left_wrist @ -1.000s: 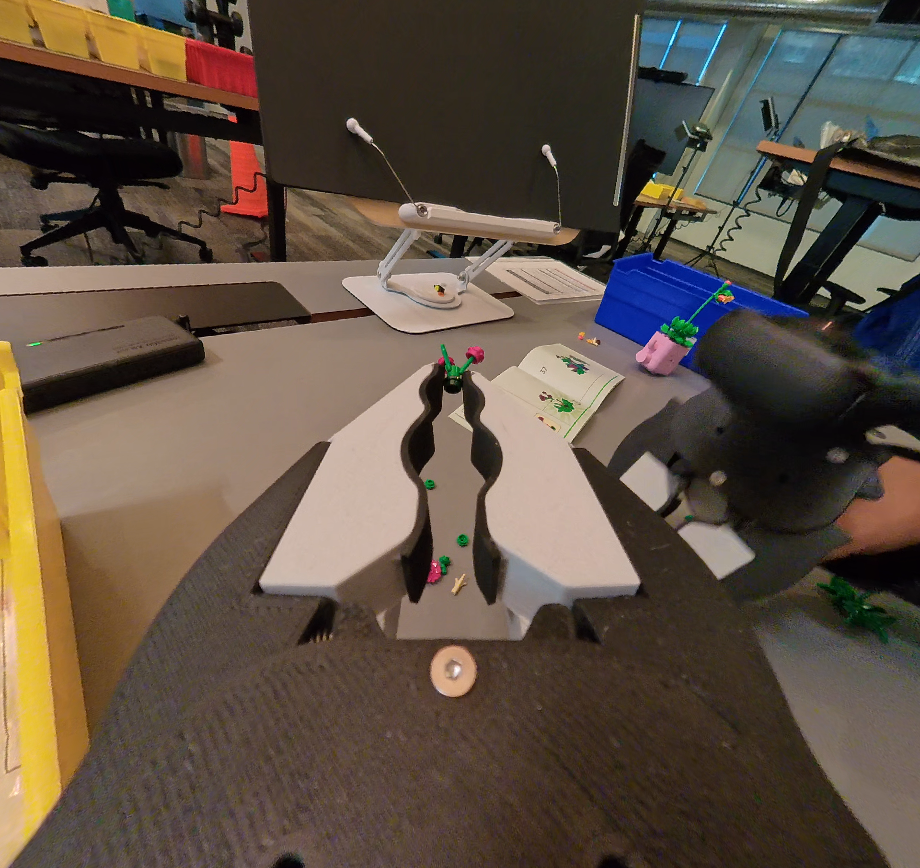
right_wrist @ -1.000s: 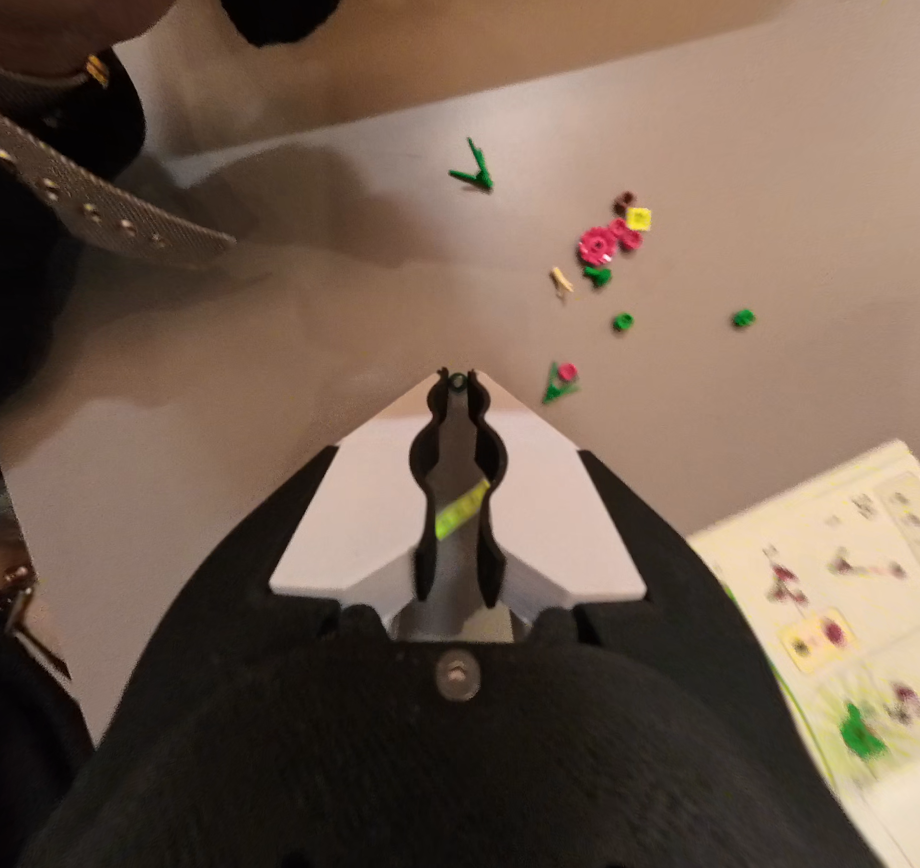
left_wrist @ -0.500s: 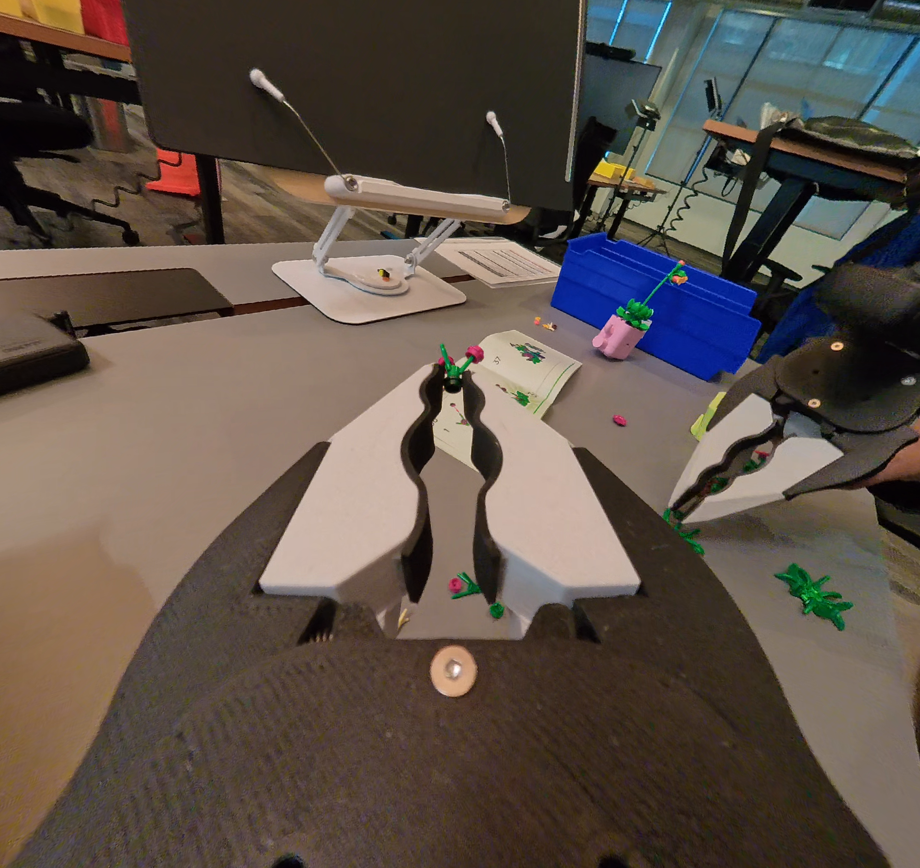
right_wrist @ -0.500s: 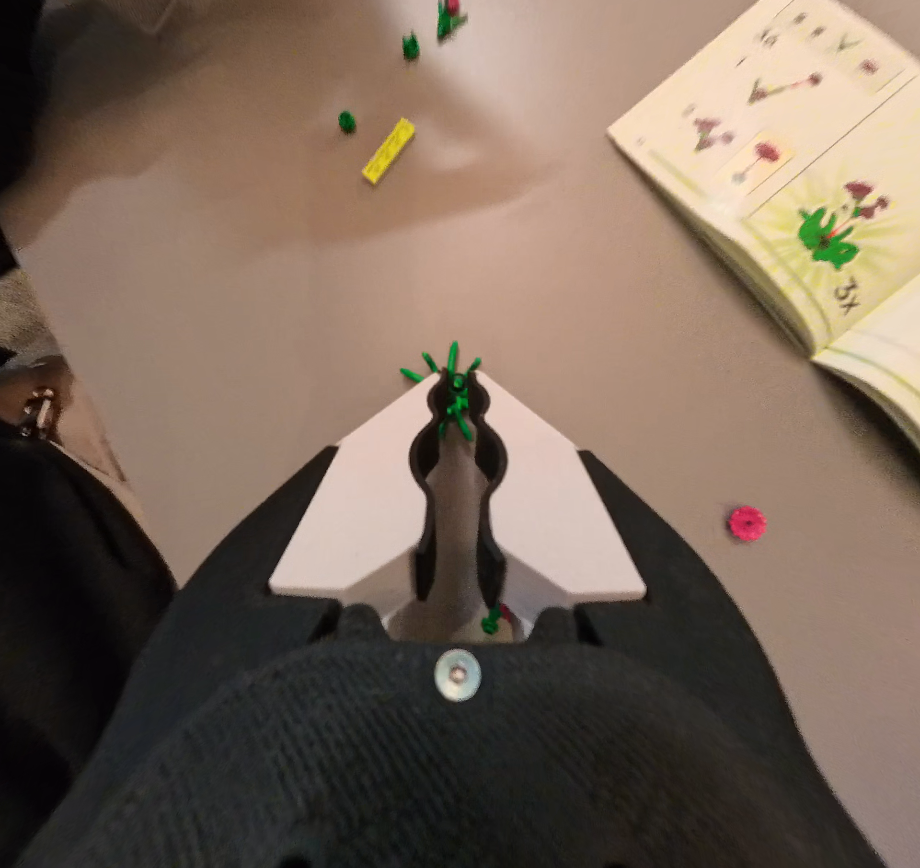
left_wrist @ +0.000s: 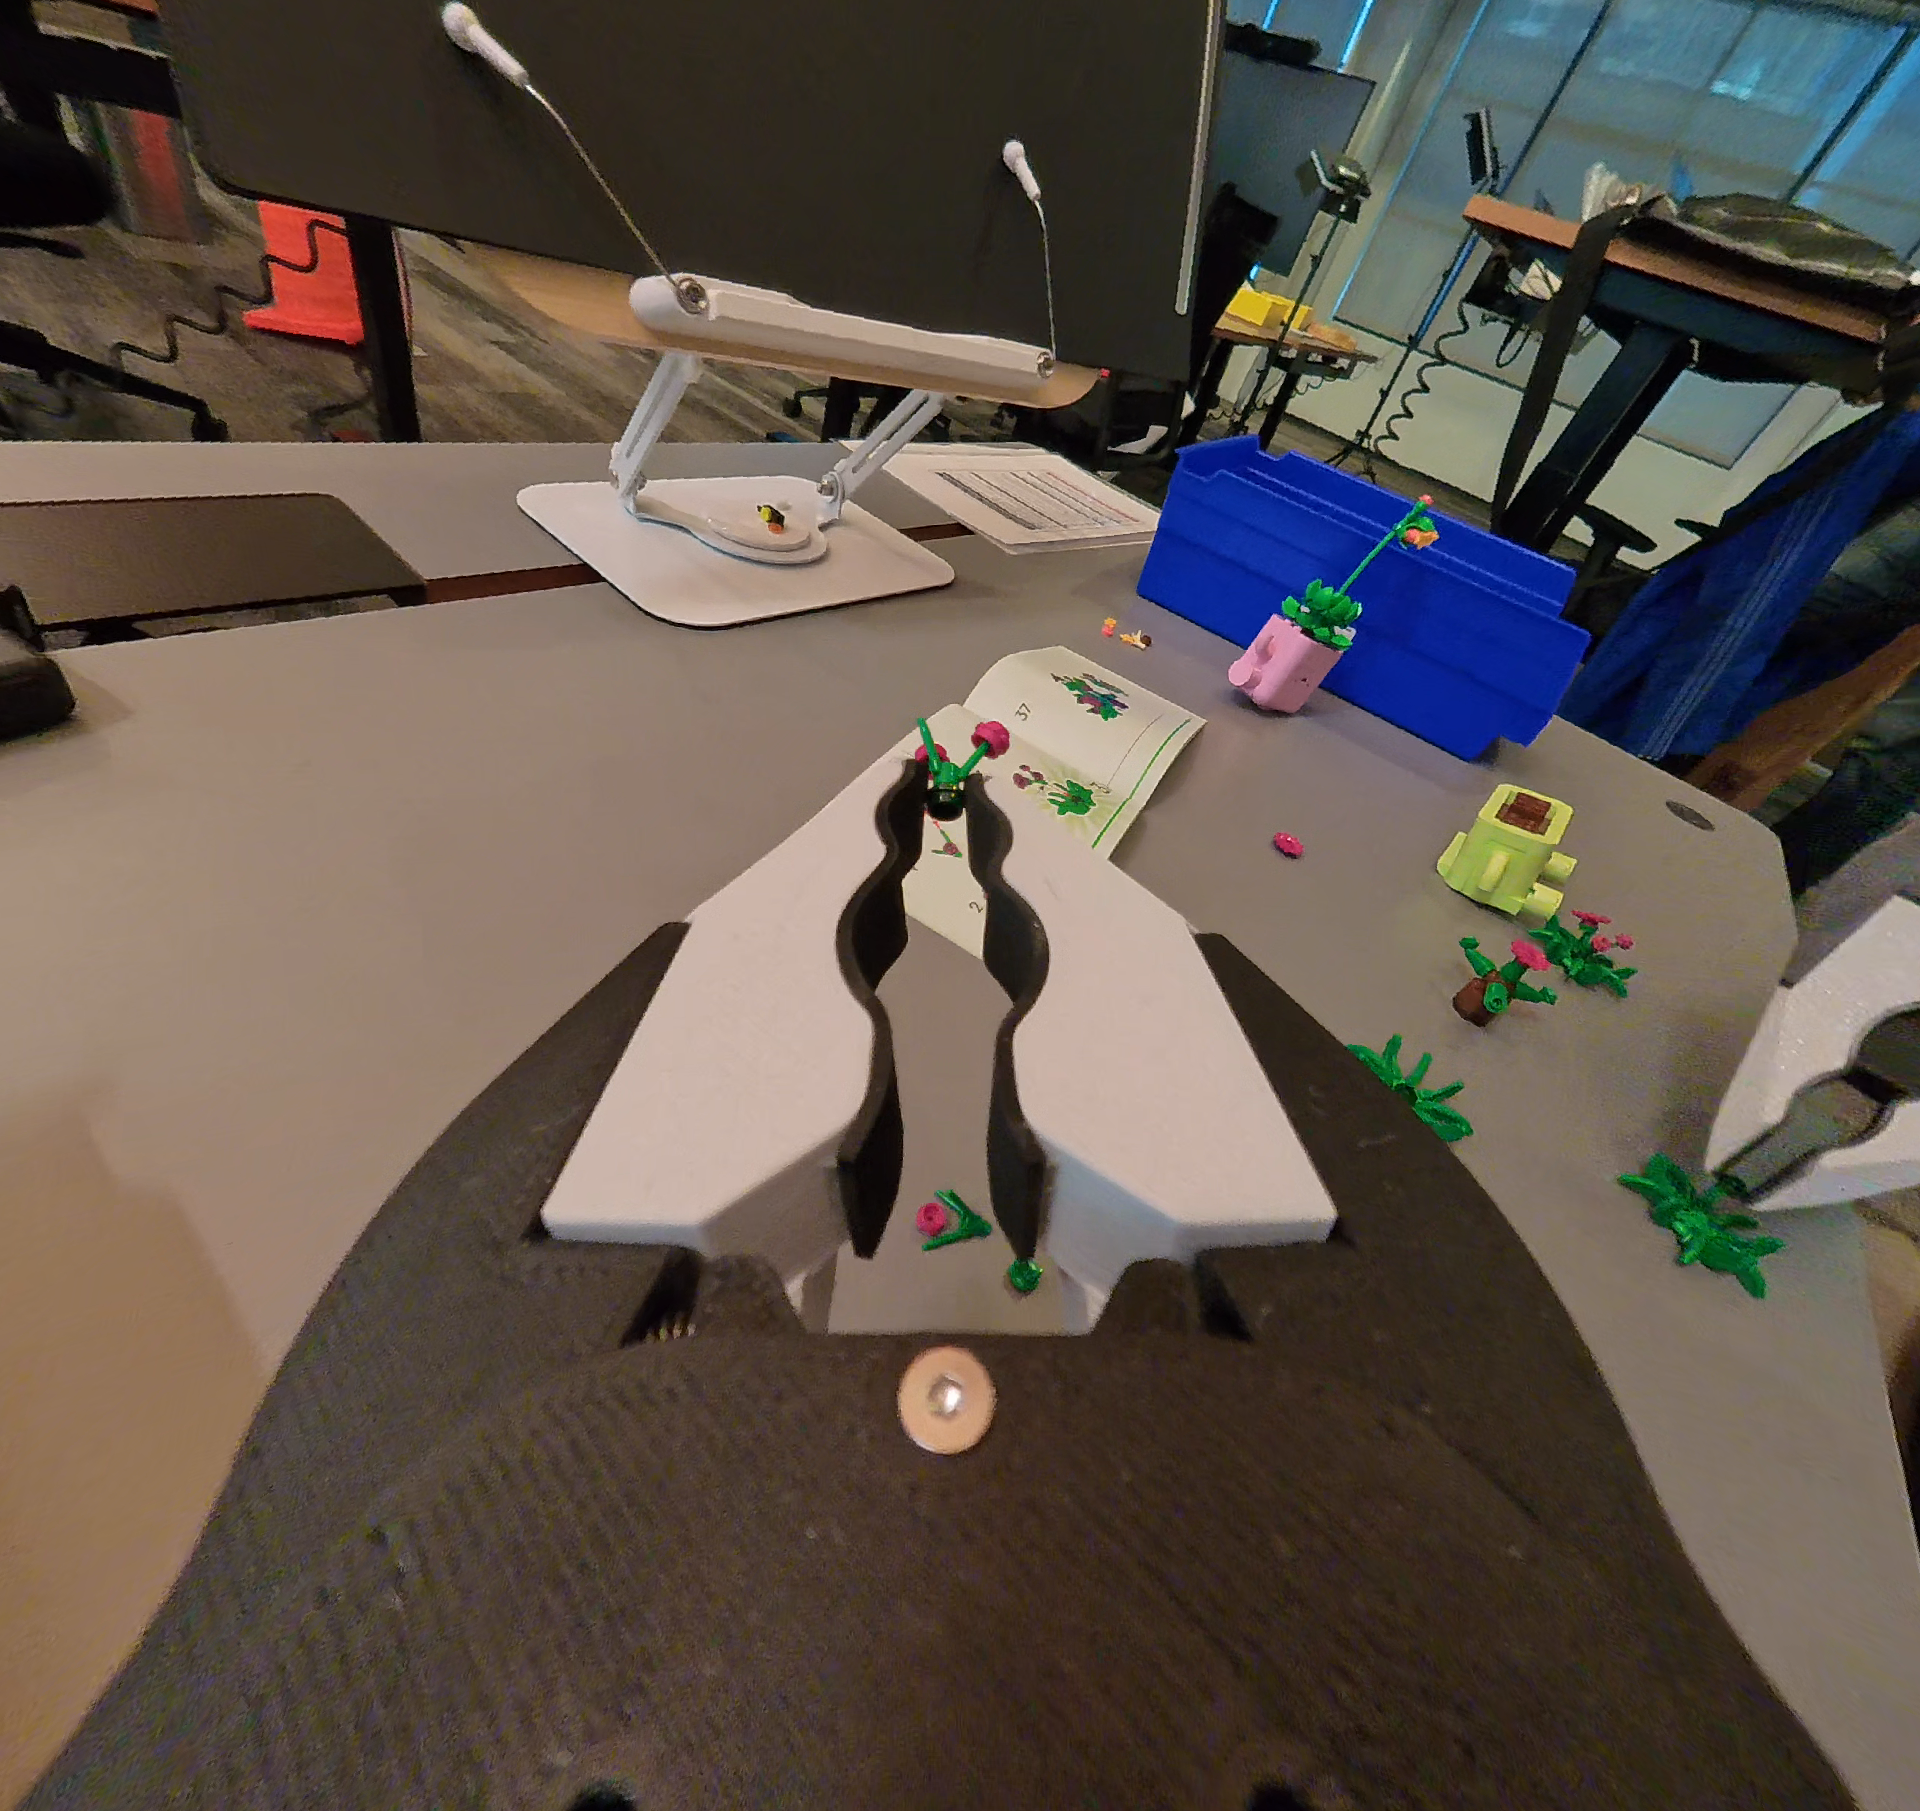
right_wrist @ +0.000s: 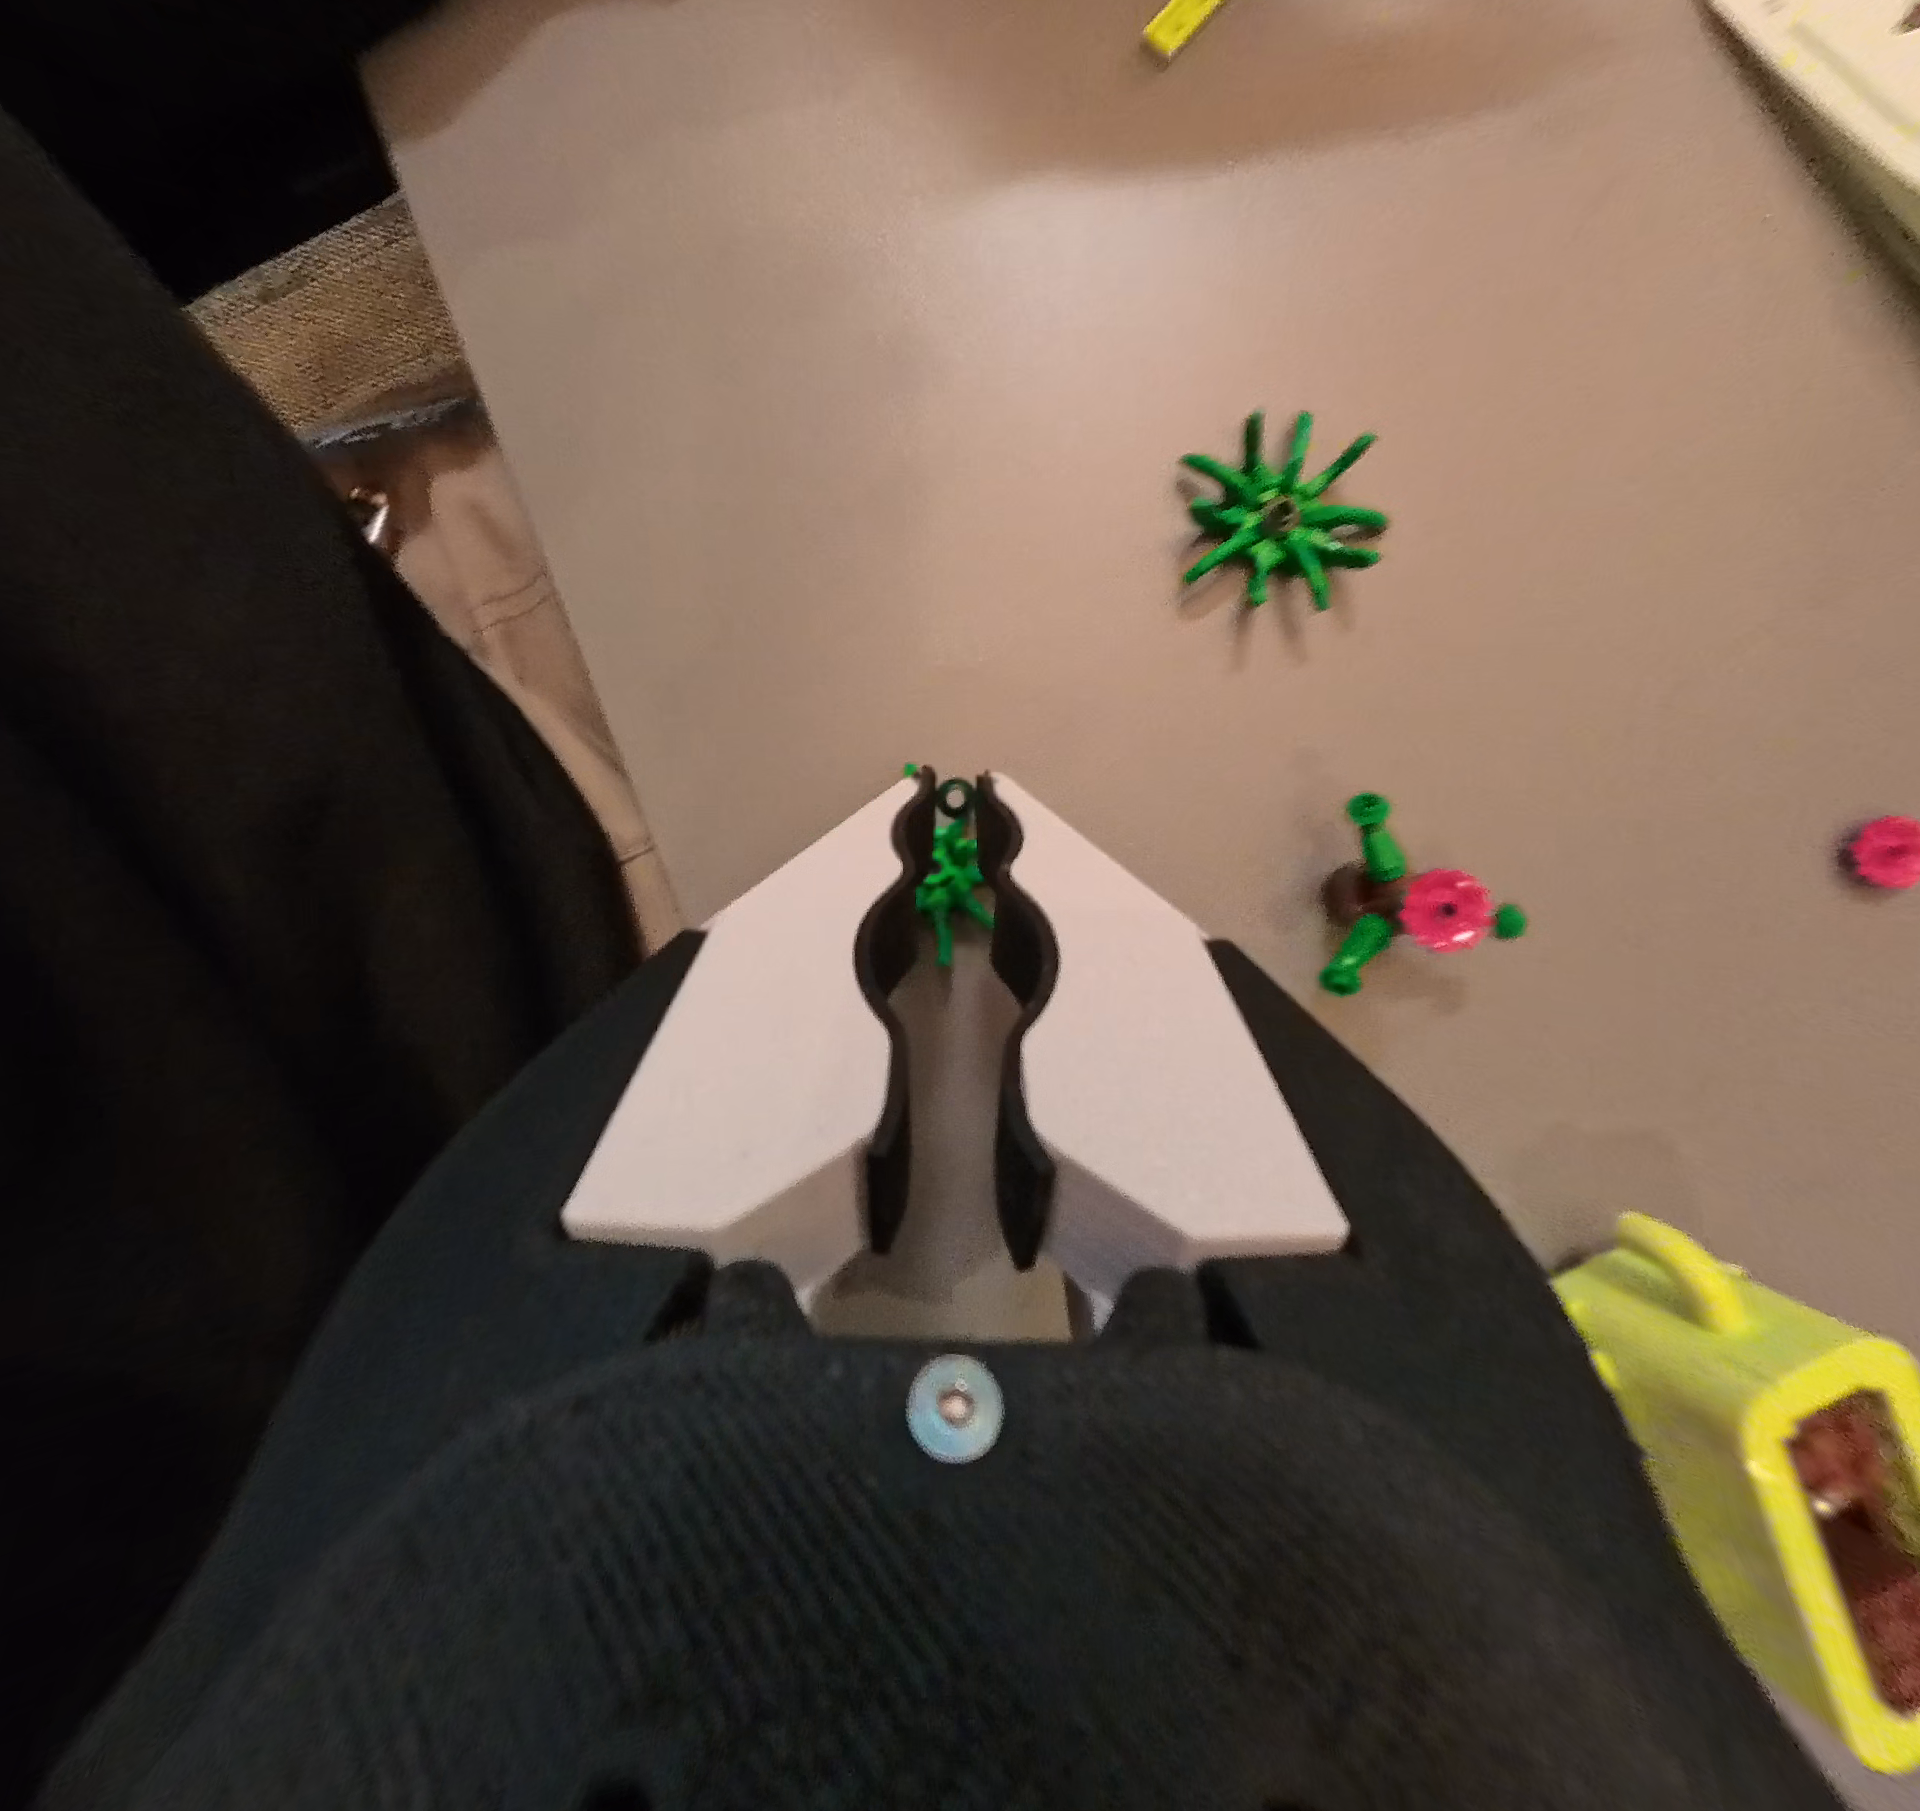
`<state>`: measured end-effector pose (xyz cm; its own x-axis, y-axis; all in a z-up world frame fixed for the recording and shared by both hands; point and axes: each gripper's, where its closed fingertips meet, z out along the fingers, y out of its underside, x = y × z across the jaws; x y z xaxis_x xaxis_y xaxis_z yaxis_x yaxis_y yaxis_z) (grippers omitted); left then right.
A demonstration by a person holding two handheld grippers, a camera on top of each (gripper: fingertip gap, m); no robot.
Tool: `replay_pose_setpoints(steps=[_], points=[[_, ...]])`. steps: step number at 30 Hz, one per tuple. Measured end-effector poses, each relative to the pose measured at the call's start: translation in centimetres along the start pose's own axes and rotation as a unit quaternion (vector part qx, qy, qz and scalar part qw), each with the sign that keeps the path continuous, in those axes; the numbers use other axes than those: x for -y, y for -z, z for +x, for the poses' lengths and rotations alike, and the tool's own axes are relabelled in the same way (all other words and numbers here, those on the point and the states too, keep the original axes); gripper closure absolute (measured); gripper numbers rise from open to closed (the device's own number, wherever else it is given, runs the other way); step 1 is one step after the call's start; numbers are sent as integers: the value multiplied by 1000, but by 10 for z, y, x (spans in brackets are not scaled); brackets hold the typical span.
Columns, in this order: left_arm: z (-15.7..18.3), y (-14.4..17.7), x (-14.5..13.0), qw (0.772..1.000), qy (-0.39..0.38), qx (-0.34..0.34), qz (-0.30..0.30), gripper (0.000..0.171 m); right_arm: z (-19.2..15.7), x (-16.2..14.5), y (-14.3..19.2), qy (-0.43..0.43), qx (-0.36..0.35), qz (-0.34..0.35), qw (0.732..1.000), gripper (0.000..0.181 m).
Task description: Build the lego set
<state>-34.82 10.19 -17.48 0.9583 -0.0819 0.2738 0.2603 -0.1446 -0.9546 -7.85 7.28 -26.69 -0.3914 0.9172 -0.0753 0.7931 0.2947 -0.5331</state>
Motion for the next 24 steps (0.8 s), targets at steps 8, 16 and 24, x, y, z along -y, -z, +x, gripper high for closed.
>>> replay_pose_setpoints(steps=[8,16,24], points=[[6,-5,-6,1000,-10,0,-14,166,-9,-18,-8,15,6,-8,1000,176],[4,-5,-7,1000,-2,-2,-11,167,-6,-25,-12,22,3,-24,999,176],[5,-7,-9,1000,-3,-4,-16,166,-8,-24,-6,24,3,-22,999,172]])
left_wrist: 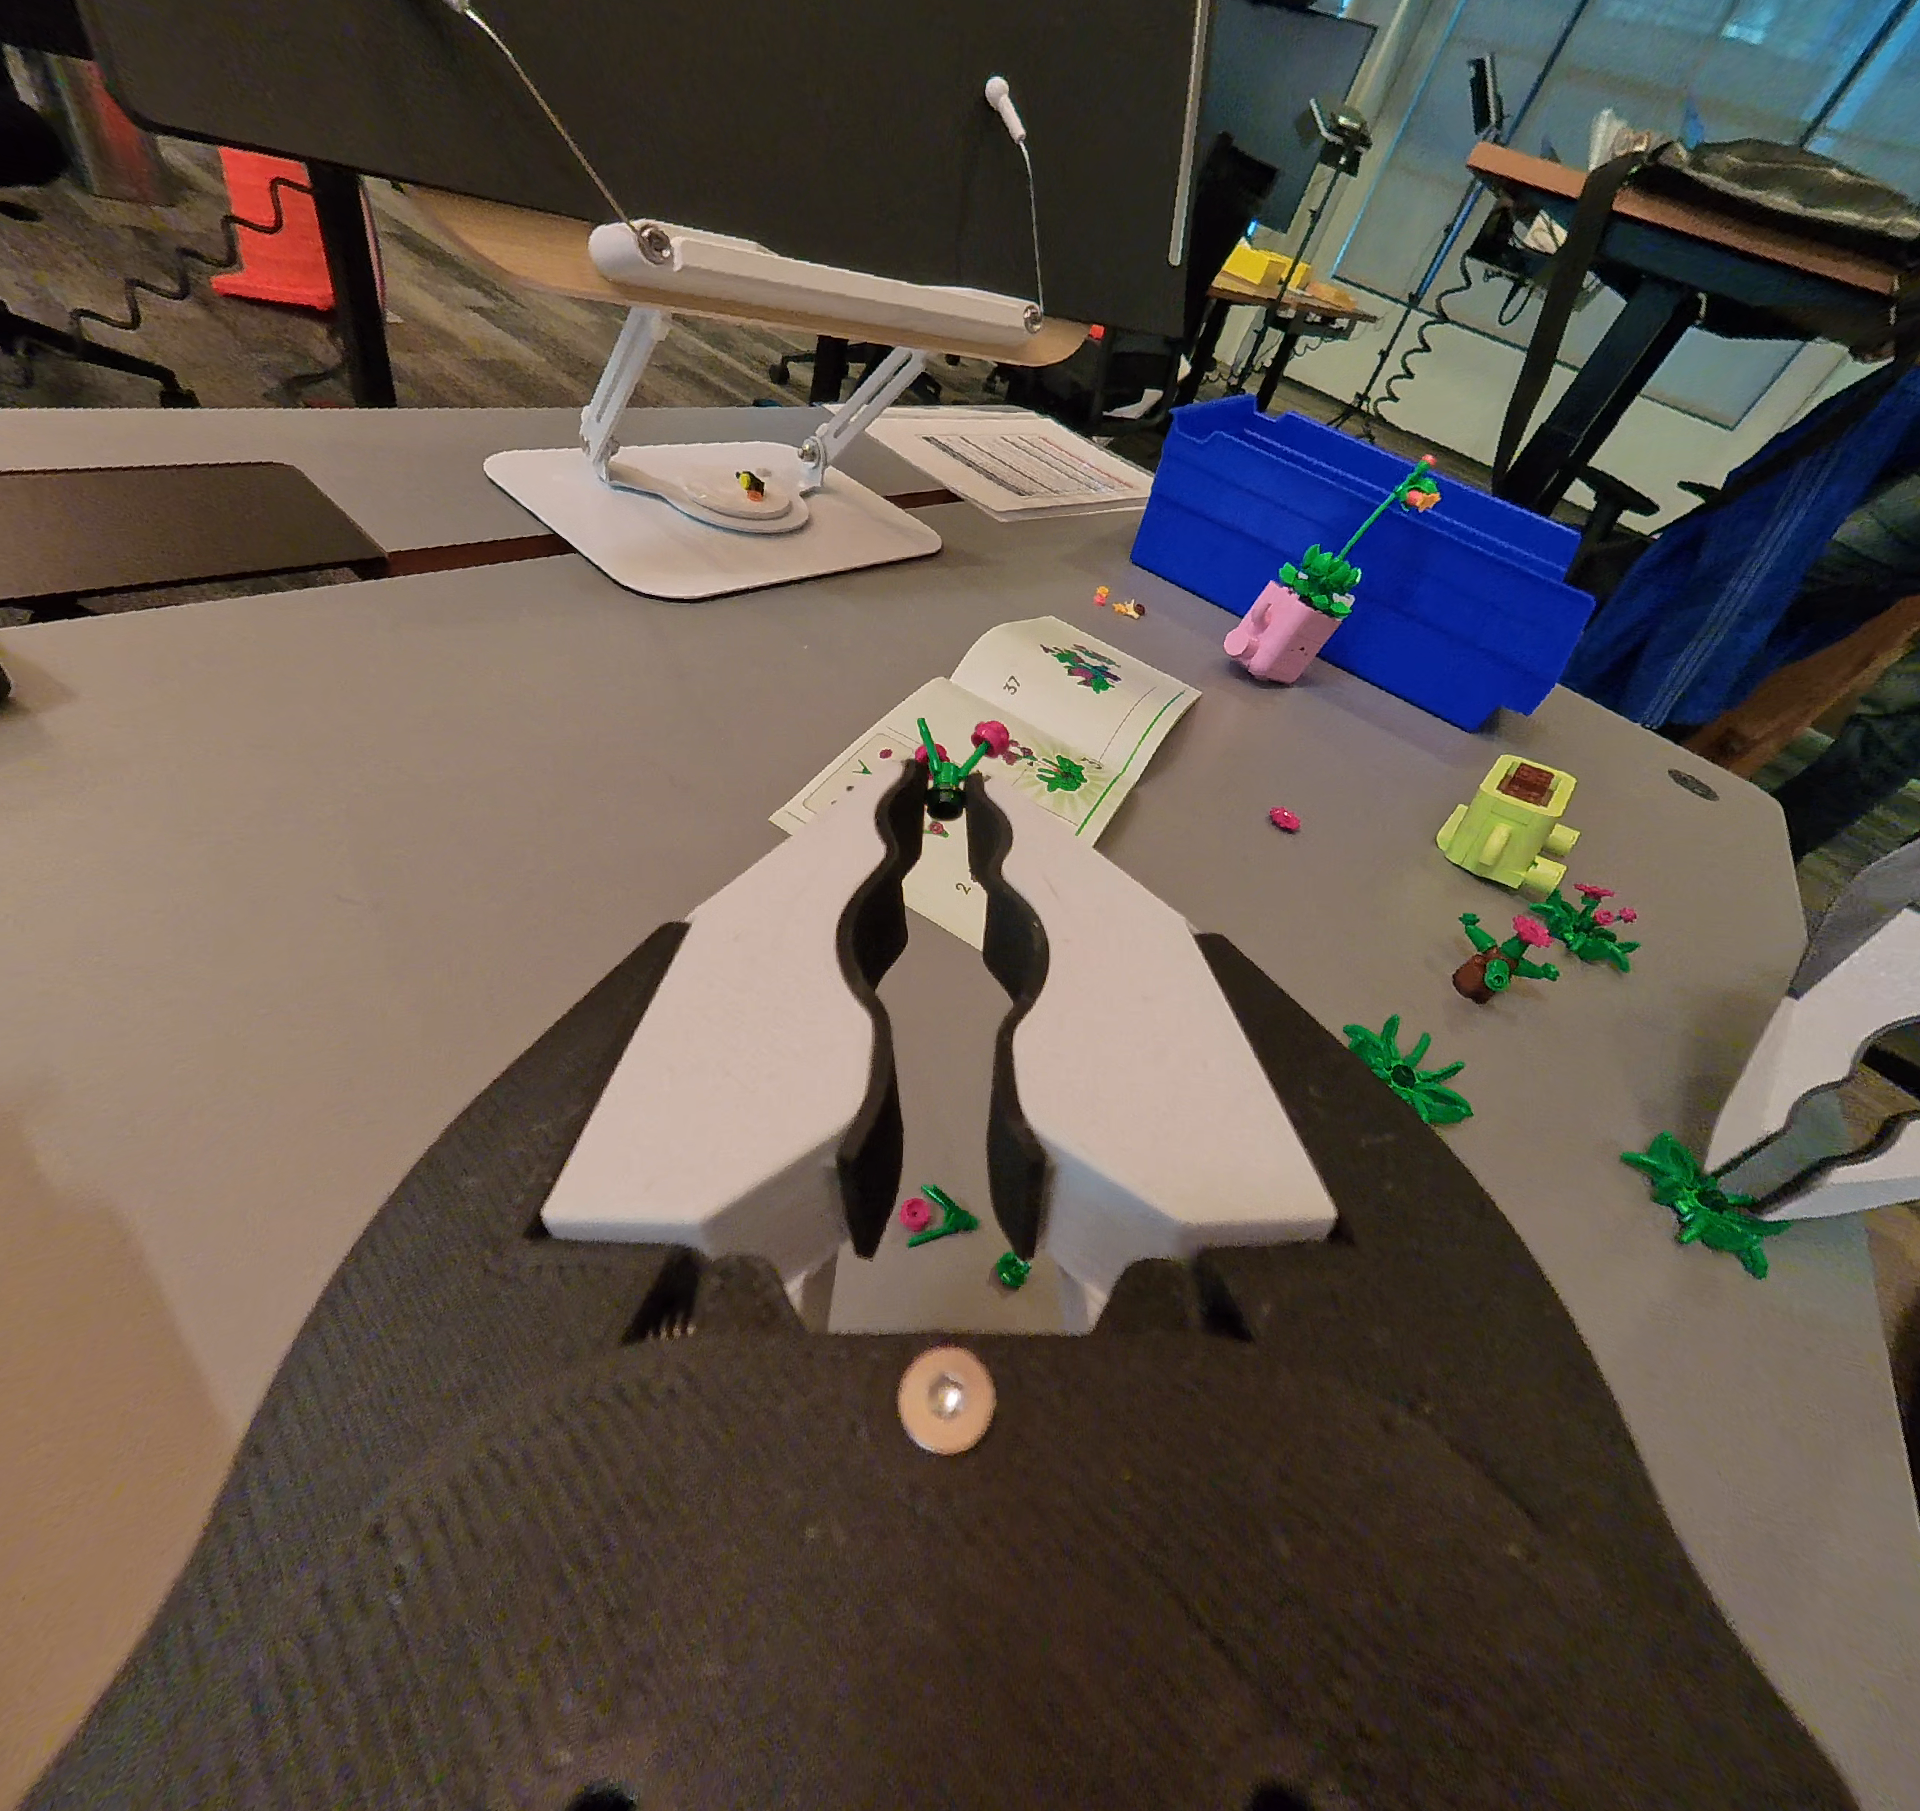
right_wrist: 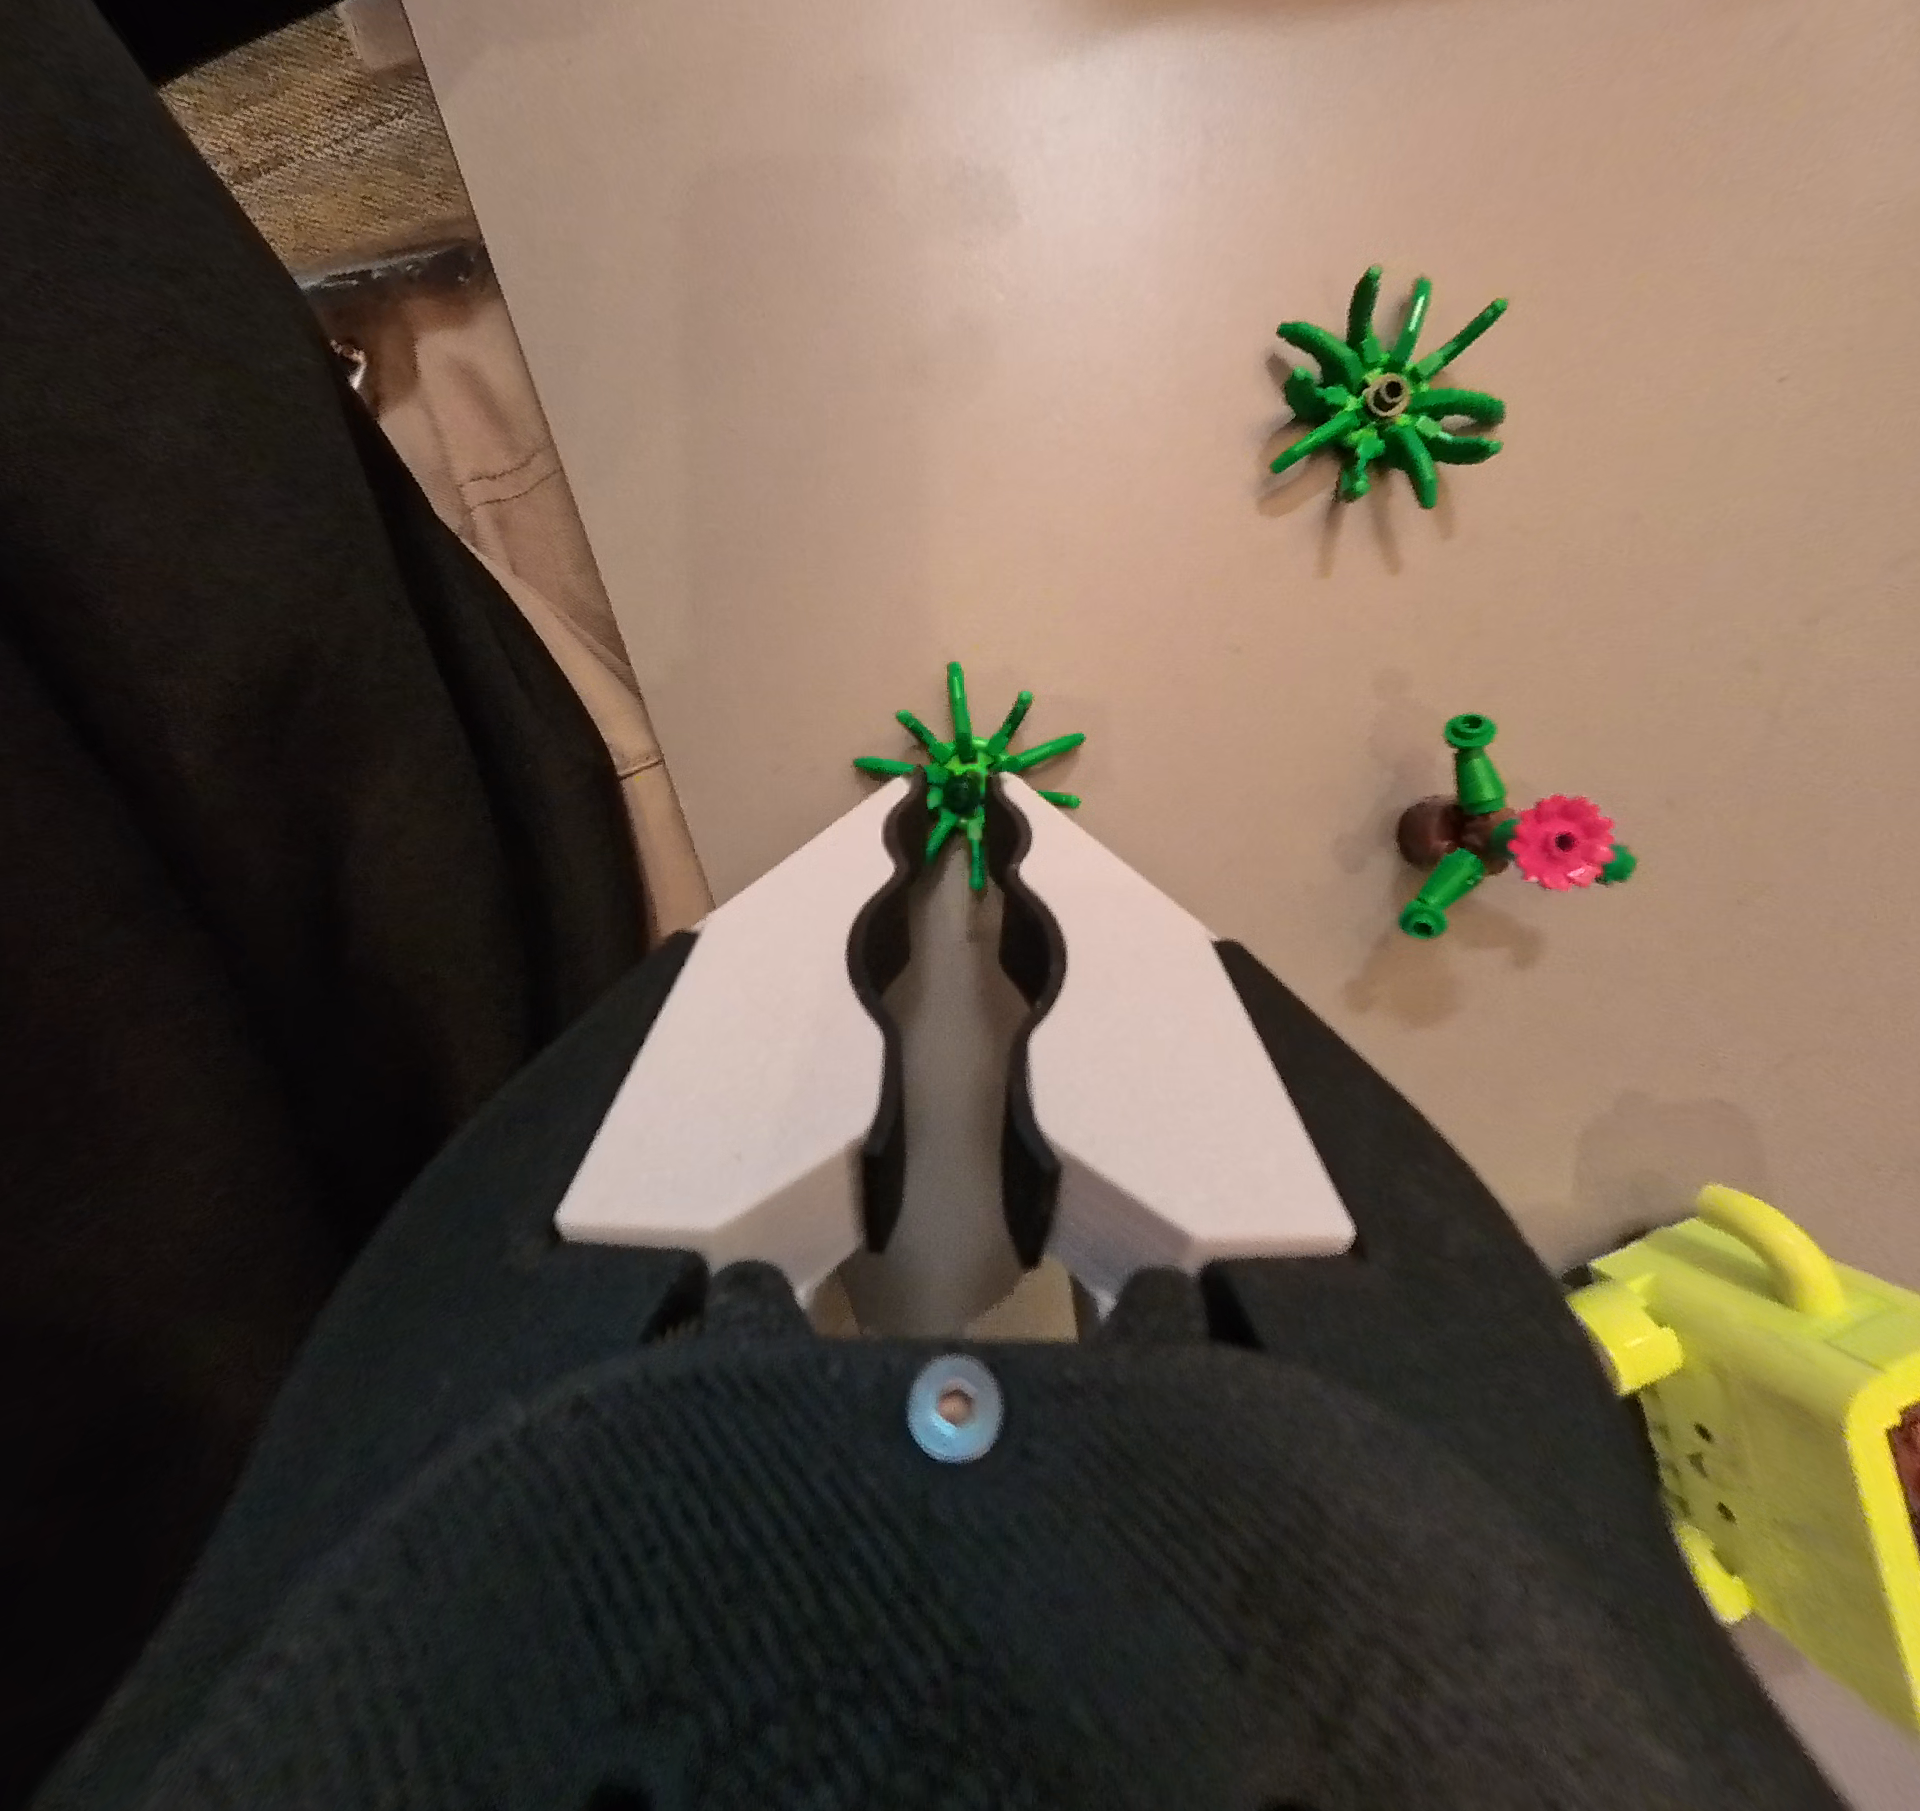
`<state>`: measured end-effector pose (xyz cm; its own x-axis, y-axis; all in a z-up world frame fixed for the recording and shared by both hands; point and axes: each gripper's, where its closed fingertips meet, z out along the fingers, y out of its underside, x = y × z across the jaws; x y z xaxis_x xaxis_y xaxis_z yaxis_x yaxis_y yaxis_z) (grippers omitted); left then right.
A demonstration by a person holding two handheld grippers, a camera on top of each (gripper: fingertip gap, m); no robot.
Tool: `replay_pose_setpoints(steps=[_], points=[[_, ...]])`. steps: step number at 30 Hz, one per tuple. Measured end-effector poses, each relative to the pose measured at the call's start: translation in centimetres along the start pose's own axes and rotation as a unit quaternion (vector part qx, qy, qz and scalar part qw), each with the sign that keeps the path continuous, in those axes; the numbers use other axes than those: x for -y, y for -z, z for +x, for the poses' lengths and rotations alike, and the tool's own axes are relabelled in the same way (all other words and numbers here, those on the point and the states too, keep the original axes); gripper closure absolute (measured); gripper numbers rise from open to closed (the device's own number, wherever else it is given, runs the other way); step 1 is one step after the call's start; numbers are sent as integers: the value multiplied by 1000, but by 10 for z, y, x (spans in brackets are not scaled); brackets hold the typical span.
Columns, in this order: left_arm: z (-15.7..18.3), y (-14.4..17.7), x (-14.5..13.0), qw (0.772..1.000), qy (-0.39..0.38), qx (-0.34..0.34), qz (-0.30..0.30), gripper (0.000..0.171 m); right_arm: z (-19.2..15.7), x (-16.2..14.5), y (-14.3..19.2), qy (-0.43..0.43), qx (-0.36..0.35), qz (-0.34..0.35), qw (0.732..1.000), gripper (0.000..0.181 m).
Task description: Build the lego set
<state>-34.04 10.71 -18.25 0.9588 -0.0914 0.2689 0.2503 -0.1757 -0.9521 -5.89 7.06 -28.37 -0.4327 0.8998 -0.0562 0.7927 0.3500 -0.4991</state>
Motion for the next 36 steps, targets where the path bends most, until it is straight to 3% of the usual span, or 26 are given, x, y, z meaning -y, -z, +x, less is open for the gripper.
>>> replay_pose_setpoints(steps=[12,36], points=[[1,-2,-2,1000,-1,0,-4,166,1,1,34,-5,-33,18,999,173],[0,-2,-2,1000,-1,0,-3,166,1,-4,-3,2,1,-39,999,178]])
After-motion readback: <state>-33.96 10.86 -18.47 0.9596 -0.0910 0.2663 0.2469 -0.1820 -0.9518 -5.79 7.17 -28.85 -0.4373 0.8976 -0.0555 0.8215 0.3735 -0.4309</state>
